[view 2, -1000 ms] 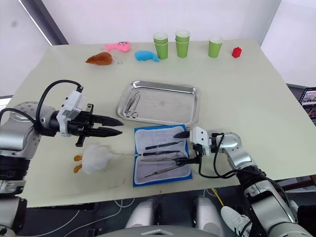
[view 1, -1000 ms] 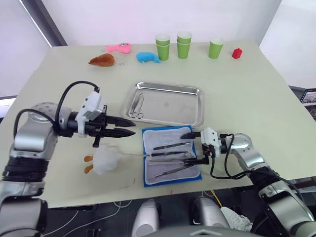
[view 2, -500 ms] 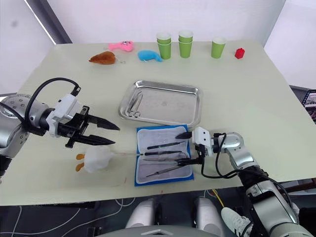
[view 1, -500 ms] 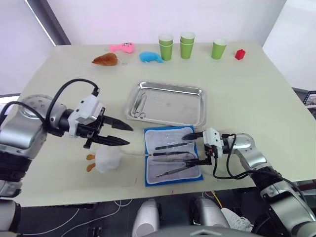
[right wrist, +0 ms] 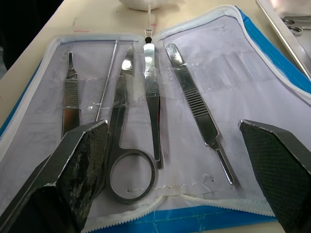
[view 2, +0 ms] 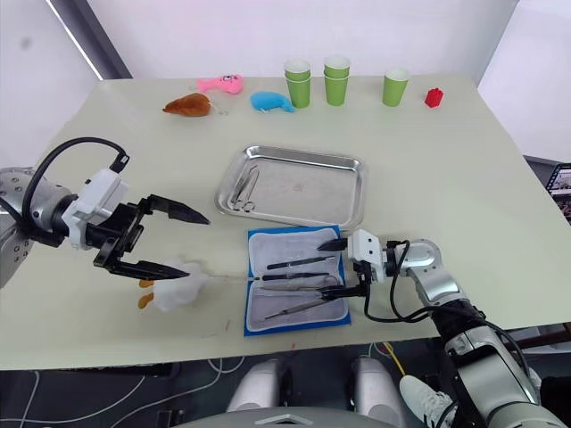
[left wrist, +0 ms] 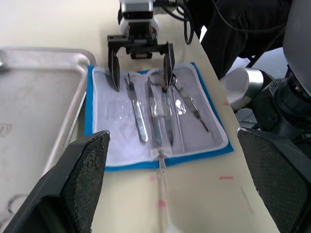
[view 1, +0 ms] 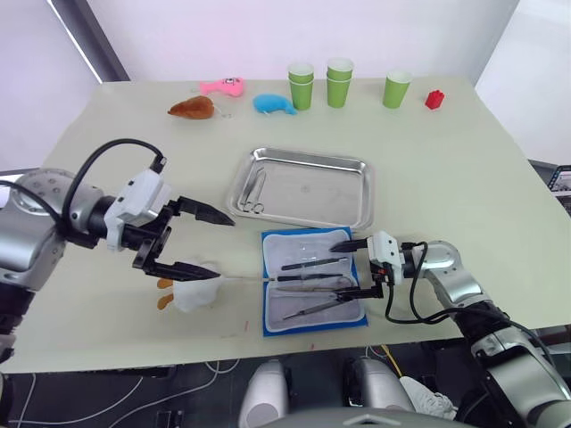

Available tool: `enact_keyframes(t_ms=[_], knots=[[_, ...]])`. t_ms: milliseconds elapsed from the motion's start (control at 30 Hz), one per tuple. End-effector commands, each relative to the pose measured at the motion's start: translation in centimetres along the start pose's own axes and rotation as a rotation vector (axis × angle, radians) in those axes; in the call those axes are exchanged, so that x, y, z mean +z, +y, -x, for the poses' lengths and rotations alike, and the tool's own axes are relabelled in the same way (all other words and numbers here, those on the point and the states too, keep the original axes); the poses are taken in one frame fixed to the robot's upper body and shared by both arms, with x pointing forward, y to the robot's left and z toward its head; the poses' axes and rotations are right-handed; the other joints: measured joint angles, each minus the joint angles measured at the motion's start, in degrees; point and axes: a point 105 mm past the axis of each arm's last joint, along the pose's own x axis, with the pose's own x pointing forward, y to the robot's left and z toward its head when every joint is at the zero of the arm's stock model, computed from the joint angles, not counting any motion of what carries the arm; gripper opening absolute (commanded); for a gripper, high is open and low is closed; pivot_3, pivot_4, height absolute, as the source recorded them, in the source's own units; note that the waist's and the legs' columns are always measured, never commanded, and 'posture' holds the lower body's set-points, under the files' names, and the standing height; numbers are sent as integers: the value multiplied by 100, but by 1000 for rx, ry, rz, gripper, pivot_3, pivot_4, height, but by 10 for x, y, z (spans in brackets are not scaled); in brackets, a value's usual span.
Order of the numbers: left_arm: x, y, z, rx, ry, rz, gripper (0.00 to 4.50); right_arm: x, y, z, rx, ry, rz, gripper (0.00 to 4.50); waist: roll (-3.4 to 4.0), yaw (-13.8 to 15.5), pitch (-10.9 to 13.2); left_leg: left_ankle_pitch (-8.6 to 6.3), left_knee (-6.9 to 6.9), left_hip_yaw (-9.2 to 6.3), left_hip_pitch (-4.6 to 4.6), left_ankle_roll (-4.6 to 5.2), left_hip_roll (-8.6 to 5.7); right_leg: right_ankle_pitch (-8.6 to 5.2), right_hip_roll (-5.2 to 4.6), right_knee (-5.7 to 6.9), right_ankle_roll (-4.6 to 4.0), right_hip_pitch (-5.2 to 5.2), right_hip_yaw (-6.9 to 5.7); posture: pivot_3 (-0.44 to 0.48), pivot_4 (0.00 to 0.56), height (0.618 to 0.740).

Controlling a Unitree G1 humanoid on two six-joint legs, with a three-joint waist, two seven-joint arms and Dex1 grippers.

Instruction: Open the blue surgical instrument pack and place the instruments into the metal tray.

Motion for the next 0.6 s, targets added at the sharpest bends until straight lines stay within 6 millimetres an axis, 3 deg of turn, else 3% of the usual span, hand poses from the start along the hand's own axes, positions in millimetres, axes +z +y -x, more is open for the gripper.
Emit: enact_keyframes(t_ms=[33,233,600], knots=[[5,-4,2,-27,-21,-59,4419,-62,39,10,90,208,-190,4500,0,2,0,0,1,0,0,0,0,0,0,0,0,0,-1,0,150,739],[-16,5,-16,21,-7,-70,4419,-60,36,13,75,210,-170,4500,3,1,-2,0,21,-3,-1,0,-3,1,0,7,2,10,0,0,150,739],[-20,5,-48,2,-54,-75,4419,-40,26,16,40,172,-105,4500,4,2,-2,0,54,-7,-2,0,-6,1,0,42,1,12,8,0,150,739]])
